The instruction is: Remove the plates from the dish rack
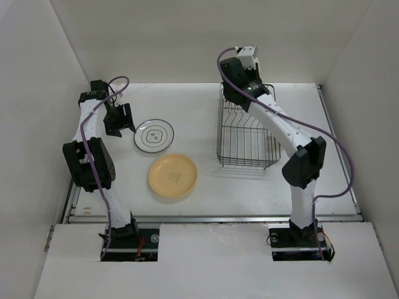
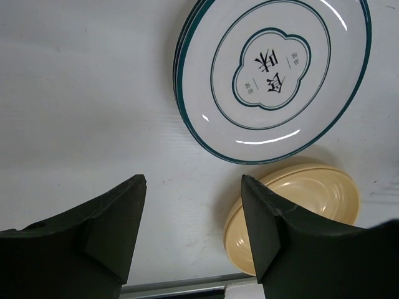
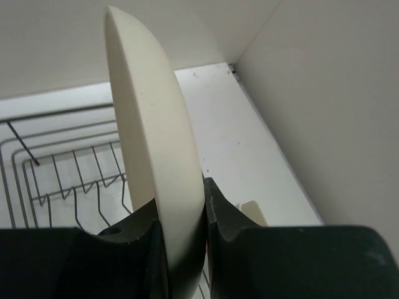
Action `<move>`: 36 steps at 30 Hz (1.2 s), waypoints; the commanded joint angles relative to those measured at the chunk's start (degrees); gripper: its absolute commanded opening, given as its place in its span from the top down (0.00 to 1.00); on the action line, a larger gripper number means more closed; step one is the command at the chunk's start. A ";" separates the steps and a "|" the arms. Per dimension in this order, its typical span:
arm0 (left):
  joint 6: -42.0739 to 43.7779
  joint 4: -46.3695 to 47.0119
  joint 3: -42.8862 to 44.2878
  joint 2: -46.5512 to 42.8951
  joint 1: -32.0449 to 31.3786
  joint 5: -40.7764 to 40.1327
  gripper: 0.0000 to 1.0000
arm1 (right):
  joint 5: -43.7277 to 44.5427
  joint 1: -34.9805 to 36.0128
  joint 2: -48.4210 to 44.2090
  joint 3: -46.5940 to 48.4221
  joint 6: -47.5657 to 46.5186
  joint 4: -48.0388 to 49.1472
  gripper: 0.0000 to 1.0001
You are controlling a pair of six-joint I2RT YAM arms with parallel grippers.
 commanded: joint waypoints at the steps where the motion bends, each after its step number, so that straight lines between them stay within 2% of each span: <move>1: 0.74 -0.88 2.05 -2.45 0.00 -0.81 0.41 | 5.11 0.06 -10.27 0.00 -5.18 10.00 1.00; 3: 0.74 -0.88 2.05 -2.45 0.00 -1.33 0.41 | -0.05 0.76 -12.39 -0.70 -5.18 10.00 1.00; 6: 0.74 -0.88 2.58 -2.98 0.00 -2.47 0.41 | -22.33 2.43 -16.96 -5.35 -5.18 9.48 1.00; 7: 0.74 -0.36 2.58 -2.98 0.00 -2.48 0.41 | -37.20 2.95 -18.62 -9.97 -5.97 10.43 1.00; 10: 0.22 -0.35 2.58 -3.60 0.00 -3.61 0.41 | -57.24 4.53 -20.13 -19.66 -9.57 15.17 1.00; 11: 0.21 -0.35 1.97 -4.12 0.00 -3.62 0.41 | -67.04 5.93 -20.13 -22.21 -9.58 15.79 1.00; 14: 0.21 0.18 1.27 -4.73 0.00 -4.15 0.41 | -80.10 8.57 -14.61 -19.80 -9.58 12.83 1.00; 19: 0.21 0.70 0.74 -5.97 0.00 -4.67 0.41 | -87.70 11.91 -3.20 -13.19 -10.19 6.84 1.00; 23: 0.21 1.23 -0.40 -7.20 0.00 -5.20 0.39 | -93.41 12.45 0.16 -12.66 -12.38 5.44 1.00; 27: 0.21 1.23 -0.41 -7.20 0.00 -5.82 0.39 | -93.95 12.45 2.62 -13.18 -13.44 3.76 1.00; 29: 0.21 1.23 -0.41 -7.20 0.00 -5.82 0.39 | -92.90 12.97 4.20 -13.71 -13.44 3.14 0.88; 30: 0.21 1.23 -0.41 -7.20 0.00 -5.82 0.39 | -91.76 12.98 4.82 -13.71 -13.44 2.10 0.80; 31: 0.73 1.23 -0.41 -7.20 0.00 -5.82 0.39 | -90.01 13.59 5.44 -13.19 -14.14 1.31 0.59; 32: 0.74 1.23 -0.41 -7.20 0.00 -5.82 0.39 | -85.90 14.55 6.05 -12.05 -14.15 -0.53 0.51; 34: 0.74 1.23 -0.41 -7.20 0.00 -5.82 0.39 | -80.97 15.70 7.11 -10.82 -15.64 -2.21 0.36; 36: 0.74 1.23 -0.41 -7.20 0.00 -5.82 0.39 | -72.36 17.72 7.11 -10.81 -15.64 -2.83 0.31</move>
